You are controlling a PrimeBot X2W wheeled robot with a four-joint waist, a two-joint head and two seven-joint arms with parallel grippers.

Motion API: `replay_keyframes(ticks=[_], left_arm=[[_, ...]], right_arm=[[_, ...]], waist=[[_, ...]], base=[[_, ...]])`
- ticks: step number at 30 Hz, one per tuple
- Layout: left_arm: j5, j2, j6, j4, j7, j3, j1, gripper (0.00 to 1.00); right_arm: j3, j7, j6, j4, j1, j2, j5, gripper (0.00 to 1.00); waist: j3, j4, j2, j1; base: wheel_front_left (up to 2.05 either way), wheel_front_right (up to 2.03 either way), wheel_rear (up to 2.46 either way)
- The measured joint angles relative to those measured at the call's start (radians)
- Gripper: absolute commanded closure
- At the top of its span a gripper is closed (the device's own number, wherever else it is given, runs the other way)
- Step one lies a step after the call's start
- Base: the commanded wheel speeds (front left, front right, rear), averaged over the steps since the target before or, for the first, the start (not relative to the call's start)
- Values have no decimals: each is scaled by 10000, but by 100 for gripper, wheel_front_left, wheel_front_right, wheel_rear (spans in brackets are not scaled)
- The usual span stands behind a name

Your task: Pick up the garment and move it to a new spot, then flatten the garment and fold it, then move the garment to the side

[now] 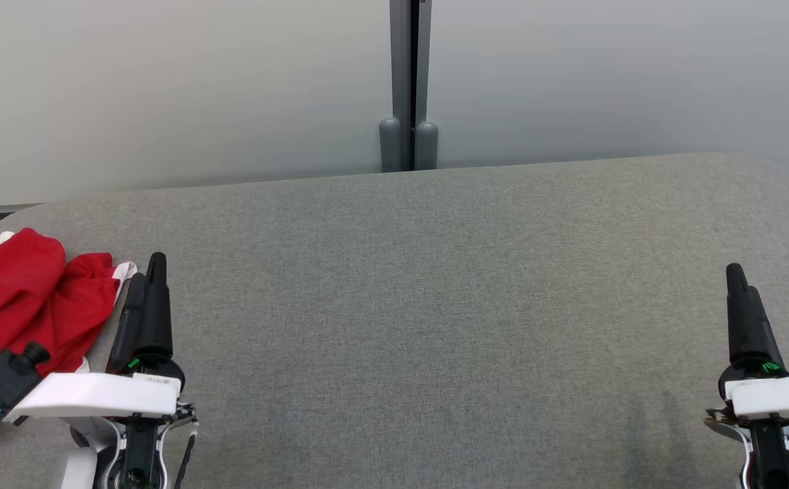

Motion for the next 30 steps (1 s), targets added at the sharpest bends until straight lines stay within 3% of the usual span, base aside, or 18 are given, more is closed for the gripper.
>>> replay_keyframes(ticks=[19, 30], left_arm=[[3605, 272, 142, 251, -556, -410, 476, 0], [4830, 343, 230, 623, -842, -518, 733, 0]], right_arm=[[479, -73, 0, 257, 341, 42, -2932, 0], [612, -263, 0, 683, 423, 88, -4157, 0]], waist=[[-142, 7, 0, 0], [-231, 0, 0, 0]], base=[[0, 0, 0], [0, 0, 0]])
